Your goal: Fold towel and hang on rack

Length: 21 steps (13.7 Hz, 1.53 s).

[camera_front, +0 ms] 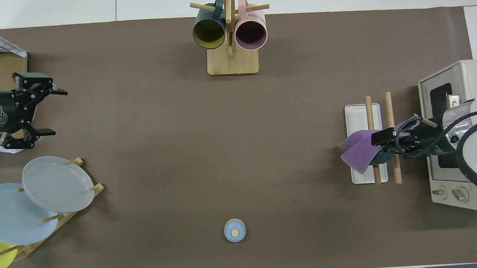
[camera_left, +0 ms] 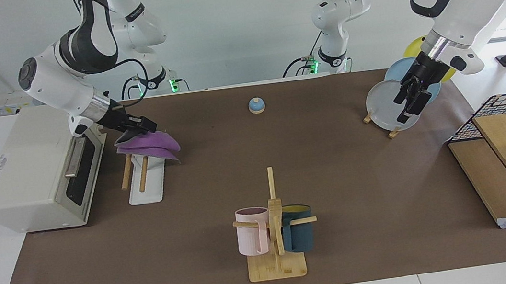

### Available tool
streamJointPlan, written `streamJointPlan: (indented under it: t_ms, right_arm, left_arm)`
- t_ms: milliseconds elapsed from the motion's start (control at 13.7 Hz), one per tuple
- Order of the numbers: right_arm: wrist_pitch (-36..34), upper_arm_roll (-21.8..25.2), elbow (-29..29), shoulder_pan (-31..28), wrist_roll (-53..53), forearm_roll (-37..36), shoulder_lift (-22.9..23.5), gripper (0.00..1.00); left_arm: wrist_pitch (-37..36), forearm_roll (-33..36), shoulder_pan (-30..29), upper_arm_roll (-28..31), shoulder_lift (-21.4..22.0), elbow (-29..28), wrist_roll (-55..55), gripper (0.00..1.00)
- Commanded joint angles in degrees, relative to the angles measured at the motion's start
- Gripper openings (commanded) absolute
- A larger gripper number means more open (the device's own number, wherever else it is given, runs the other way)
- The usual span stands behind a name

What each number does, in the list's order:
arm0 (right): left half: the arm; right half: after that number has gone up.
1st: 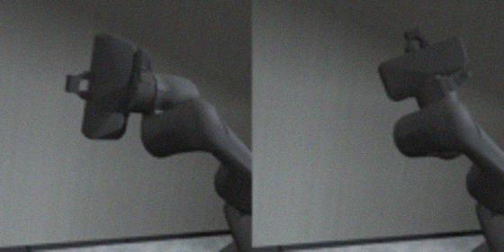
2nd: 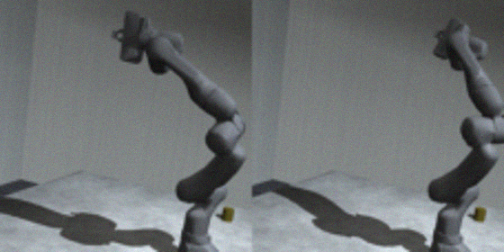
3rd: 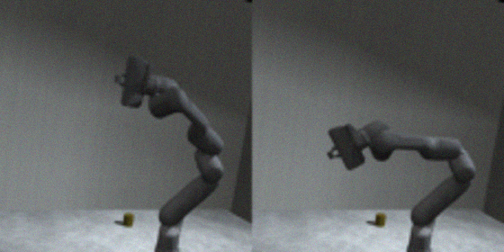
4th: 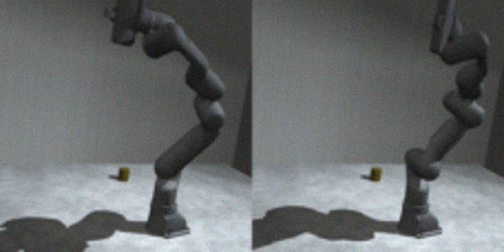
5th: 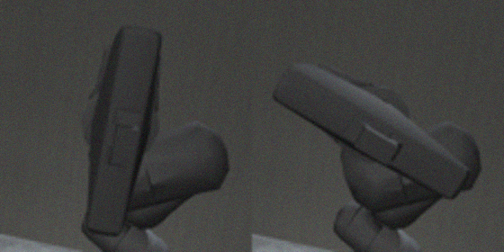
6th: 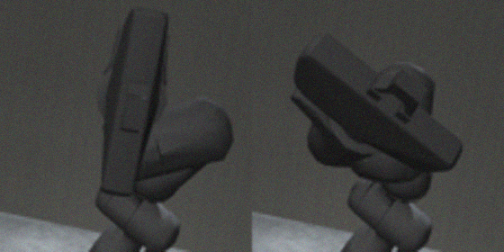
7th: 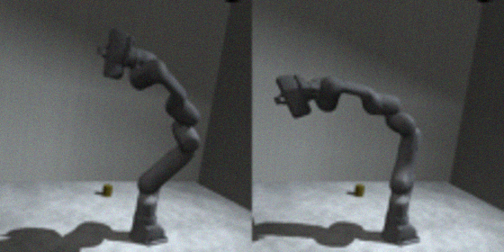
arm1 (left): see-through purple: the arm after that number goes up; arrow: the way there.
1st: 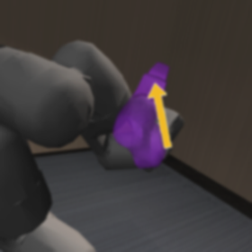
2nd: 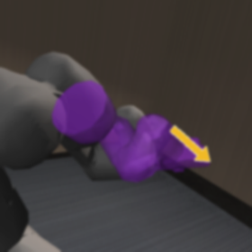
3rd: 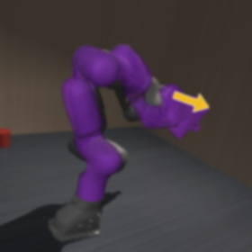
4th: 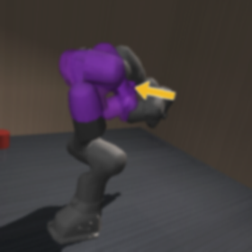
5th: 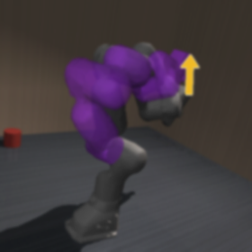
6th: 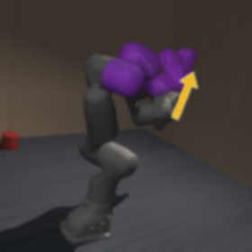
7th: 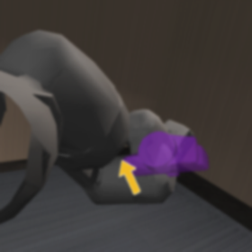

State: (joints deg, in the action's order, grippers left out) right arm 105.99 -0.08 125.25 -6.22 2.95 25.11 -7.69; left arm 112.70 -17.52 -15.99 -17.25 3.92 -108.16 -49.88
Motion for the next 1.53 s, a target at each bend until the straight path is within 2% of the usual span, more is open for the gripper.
streamJointPlan:
  t_ms: [0,146,292,365,511,730,803,876,949,1168,1314,1460]
  right_arm:
    - [1.93,-0.8,4.37,-2.82,-5.66,-2.6,-2.5,0.0]
    - [3.87,-0.8,5.44,-2.83,-7.86,-3.22,-2.86,0.0]
    - [4.05,-0.8,5.18,-3.61,-11.37,-8.9,-2.68,0.0]
    - [4.05,-0.8,5.18,-4.49,-11.65,-9.46,-2.68,0.0]
    - [4.05,-0.8,5.27,-4.76,-11.65,-9.55,-2.77,0.0]
    - [4.05,-0.88,5.0,-4.24,-11.3,-12.17,-2.59,0.0]
    - [4.05,-0.97,4.92,-4.15,-11.3,-13.23,-2.59,0.18]
    - [3.96,-0.97,4.57,-4.15,-11.39,-13.33,-2.42,0.51]
    - [3.88,-0.97,4.04,-4.15,-11.56,-13.42,-2.24,1.0]
    - [3.26,-0.97,2.29,-4.15,-11.56,-13.5,-1.54,1.0]
    - [2.47,-0.89,0.97,-4.15,-11.57,-13.68,-1.36,1.0]
    - [-0.5,-0.97,-1.83,-3.97,-11.39,-14.82,-1.36,1.0]
  left_arm:
    - [-1.16,6.32,0.43,-0.41,0.83,0.66,9.85,1.0]
    - [-3.35,11.61,0.61,-0.59,0.74,2.15,18.54,1.0]
    - [-7.04,13.2,0.61,-0.5,0.65,4.26,27.77,1.0]
    - [-8.71,14.34,0.61,-0.59,0.65,5.23,31.56,1.0]
    - [-12.05,16.01,0.7,-0.76,0.3,7.25,36.15,1.0]
    - [-18.2,20.14,4.82,-0.41,-0.14,10.68,41.96,1.0]
    - [-20.13,20.41,5.53,-0.33,-0.23,11.73,42.14,1.0]
    - [-22.24,21.02,7.27,-0.24,-0.32,12.79,42.84,1.0]
    - [-24.96,22.07,9.03,0.98,-0.49,14.19,43.98,1.0]
    - [-26.22,21.04,16.41,9.14,-1.81,15.44,44.95,1.0]
    - [-23.16,18.14,17.04,10.92,-1.72,14.47,45.22,1.0]
    - [-20.51,18.04,18.18,11.45,-2.34,13.33,45.13,1.0]
